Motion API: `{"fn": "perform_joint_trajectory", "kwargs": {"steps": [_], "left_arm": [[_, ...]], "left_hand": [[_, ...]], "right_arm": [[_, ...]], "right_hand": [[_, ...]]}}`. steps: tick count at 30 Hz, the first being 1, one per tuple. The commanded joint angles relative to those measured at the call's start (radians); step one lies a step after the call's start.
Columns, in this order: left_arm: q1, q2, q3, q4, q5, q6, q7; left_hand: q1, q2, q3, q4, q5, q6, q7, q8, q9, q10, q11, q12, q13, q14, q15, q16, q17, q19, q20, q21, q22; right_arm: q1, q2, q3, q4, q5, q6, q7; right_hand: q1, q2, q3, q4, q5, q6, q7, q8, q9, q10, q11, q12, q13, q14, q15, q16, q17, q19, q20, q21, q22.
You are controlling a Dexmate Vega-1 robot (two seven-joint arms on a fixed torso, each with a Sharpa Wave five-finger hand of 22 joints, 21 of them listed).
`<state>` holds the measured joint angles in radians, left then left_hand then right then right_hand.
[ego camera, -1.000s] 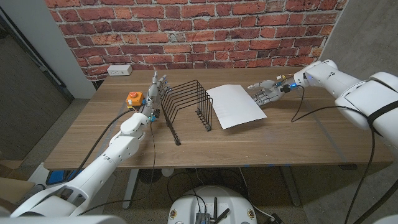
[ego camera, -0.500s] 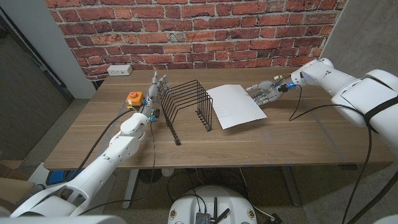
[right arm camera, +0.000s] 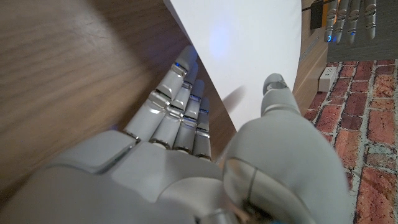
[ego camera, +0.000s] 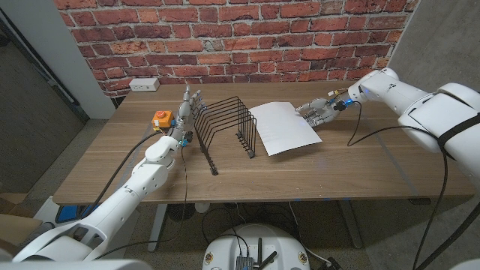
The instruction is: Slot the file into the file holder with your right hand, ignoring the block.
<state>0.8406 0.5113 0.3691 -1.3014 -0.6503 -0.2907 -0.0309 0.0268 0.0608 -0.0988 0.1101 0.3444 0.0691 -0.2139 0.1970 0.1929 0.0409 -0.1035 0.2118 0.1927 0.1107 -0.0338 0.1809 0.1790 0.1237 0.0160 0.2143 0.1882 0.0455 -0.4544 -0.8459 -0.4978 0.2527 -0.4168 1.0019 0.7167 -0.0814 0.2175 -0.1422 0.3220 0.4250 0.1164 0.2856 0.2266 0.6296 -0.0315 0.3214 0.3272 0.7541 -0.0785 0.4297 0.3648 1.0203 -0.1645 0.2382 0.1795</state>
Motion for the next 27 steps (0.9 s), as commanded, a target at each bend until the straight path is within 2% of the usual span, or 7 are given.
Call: {"fn": "perform_joint_trajectory", "kwargs": {"steps": [1,5,12,19,25,27], "left_arm": [[0.0,0.0,0.0,0.0,0.0,0.0,0.0],[0.0,0.0,0.0,0.0,0.0,0.0,0.0],[0.0,0.0,0.0,-0.001,0.0,0.0,0.0],[0.0,0.0,0.0,0.0,0.0,0.0,0.0],[0.0,0.0,0.0,0.0,0.0,0.0,0.0],[0.0,0.0,0.0,0.0,0.0,0.0,0.0]], "left_hand": [[-0.008,0.001,0.004,0.003,0.006,-0.002,-0.006,0.003,0.005,0.001,-0.009,0.003,0.005,0.01,0.002,0.006,0.002,0.009,0.0,0.002,0.005],[-0.008,0.001,0.005,0.003,0.006,-0.002,-0.006,0.003,0.005,0.001,-0.009,0.003,0.005,0.01,0.002,0.006,0.002,0.009,0.0,0.002,0.005],[-0.008,0.001,0.005,0.003,0.006,-0.002,-0.006,0.003,0.005,0.0,-0.009,0.003,0.005,0.01,0.002,0.006,0.002,0.009,0.0,0.002,0.005],[-0.008,0.001,0.006,0.003,0.006,-0.002,-0.006,0.003,0.005,0.0,-0.009,0.003,0.005,0.01,0.001,0.006,0.002,0.009,0.0,0.003,0.005],[-0.008,0.001,0.006,0.003,0.006,-0.002,-0.005,0.003,0.005,0.0,-0.007,0.003,0.005,0.011,0.001,0.006,0.002,0.009,-0.001,0.003,0.005],[-0.008,0.001,0.006,0.003,0.006,-0.002,-0.005,0.003,0.005,-0.001,-0.008,0.003,0.005,0.01,0.001,0.006,0.002,0.009,-0.001,0.002,0.005]], "right_arm": [[0.016,0.033,-0.015,0.05,-0.016,0.015,-0.017],[0.022,0.047,-0.015,0.081,-0.018,0.037,-0.022],[0.024,0.054,-0.012,0.095,-0.017,0.047,-0.03],[0.017,0.044,-0.009,0.069,-0.016,0.032,-0.029],[0.016,0.045,-0.006,0.07,-0.014,0.032,-0.037],[0.017,0.05,-0.004,0.08,-0.012,0.033,-0.042]], "right_hand": [[0.015,0.006,-0.007,0.004,0.01,0.028,-0.001,0.016,0.008,0.038,-0.018,0.013,0.014,0.029,-0.121,0.011,0.008,0.023,-0.01,0.012,0.006],[0.018,0.007,-0.01,0.006,0.014,0.036,-0.005,0.022,0.011,0.052,-0.02,0.017,0.023,0.046,-0.133,0.014,0.011,0.035,-0.013,0.017,0.007],[0.019,0.008,-0.015,0.01,0.018,0.042,-0.006,0.028,0.014,0.063,-0.025,0.021,0.035,0.063,-0.132,0.015,0.014,0.04,-0.016,0.019,0.008],[0.044,0.024,-0.011,0.008,0.027,0.089,-0.023,0.057,0.025,0.114,-0.049,0.04,0.062,0.118,-0.142,0.021,0.021,0.07,-0.027,0.033,0.012],[0.064,0.029,-0.01,0.005,0.032,0.13,-0.041,0.084,0.036,0.153,-0.072,0.057,0.083,0.154,-0.145,0.019,0.026,0.096,-0.035,0.046,0.014],[0.066,0.031,-0.011,0.006,0.033,0.135,-0.042,0.088,0.039,0.162,-0.072,0.061,0.089,0.163,-0.145,0.019,0.027,0.104,-0.038,0.05,0.015]]}}
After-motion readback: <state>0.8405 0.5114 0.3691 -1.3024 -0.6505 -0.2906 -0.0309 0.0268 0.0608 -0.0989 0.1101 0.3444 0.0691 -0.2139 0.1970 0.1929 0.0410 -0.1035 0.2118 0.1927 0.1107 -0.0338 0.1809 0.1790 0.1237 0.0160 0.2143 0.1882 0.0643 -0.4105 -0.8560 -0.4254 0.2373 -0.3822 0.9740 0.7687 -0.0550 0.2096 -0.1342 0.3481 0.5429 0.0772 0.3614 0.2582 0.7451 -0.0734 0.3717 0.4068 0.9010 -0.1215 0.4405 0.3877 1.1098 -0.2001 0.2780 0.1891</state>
